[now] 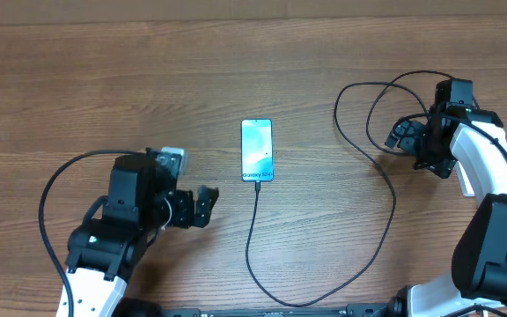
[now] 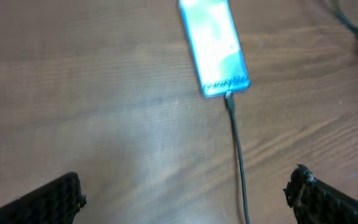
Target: Plug charger to phone and switch on socket
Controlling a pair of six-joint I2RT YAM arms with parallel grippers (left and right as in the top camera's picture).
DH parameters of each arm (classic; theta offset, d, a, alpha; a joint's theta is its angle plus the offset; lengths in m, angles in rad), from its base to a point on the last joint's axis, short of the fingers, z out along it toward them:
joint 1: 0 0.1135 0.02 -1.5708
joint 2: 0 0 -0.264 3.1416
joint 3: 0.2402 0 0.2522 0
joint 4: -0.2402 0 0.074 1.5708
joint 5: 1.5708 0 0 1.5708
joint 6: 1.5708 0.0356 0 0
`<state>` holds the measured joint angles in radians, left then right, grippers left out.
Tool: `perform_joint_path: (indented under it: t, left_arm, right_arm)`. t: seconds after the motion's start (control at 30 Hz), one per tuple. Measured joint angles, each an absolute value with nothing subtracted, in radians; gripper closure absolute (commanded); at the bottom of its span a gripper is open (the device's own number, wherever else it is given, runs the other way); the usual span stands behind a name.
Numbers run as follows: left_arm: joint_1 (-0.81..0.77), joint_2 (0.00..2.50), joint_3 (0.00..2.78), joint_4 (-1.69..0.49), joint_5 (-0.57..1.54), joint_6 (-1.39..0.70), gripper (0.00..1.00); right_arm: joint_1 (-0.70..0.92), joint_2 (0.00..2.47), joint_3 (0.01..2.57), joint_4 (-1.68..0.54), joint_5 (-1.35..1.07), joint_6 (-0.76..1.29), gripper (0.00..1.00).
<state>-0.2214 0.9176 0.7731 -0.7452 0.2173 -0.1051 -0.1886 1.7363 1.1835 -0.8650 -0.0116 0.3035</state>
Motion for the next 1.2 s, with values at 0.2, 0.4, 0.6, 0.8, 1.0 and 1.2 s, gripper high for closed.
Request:
perform_joint_path:
  t: [0.2, 0.4, 0.6, 0.8, 1.0, 1.2]
  left_arm:
    - [-0.221, 0.916, 0.659, -0.575, 0.284, 0.02, 0.0]
    - [-0.221, 0.906, 0.583, -0.436, 0.331, 0.111, 0.0]
    - [-0.221, 0.874, 0.502, -0.335, 0.364, 0.168, 0.0]
    - [-0.221, 0.85, 0.46, -0.282, 0.374, 0.194, 0.0]
    - [-0.221, 0.845, 0.457, -0.245, 0.379, 0.216, 0.0]
    - [-0.221, 0.845, 0.419, -0.141, 0.424, 0.289, 0.0]
  right_arm:
    - [-0.189, 1.736, 1.184, -0.865, -0.012, 0.303, 0.0]
    - [-0.189, 1.736, 1.184, -0.865, -0.011, 0.304, 0.0]
    - [-0.189, 1.736, 1.184, -0.865, -0.012, 0.303, 0.0]
    - [-0.189, 1.736, 1.184, -0.865, -0.012, 0.303, 0.0]
    - [-0.189, 1.736, 1.184, -0.865, -0.012, 0.304, 0.0]
    - [-0.189, 1.736, 1.184, -0.865, -0.011, 0.304, 0.0]
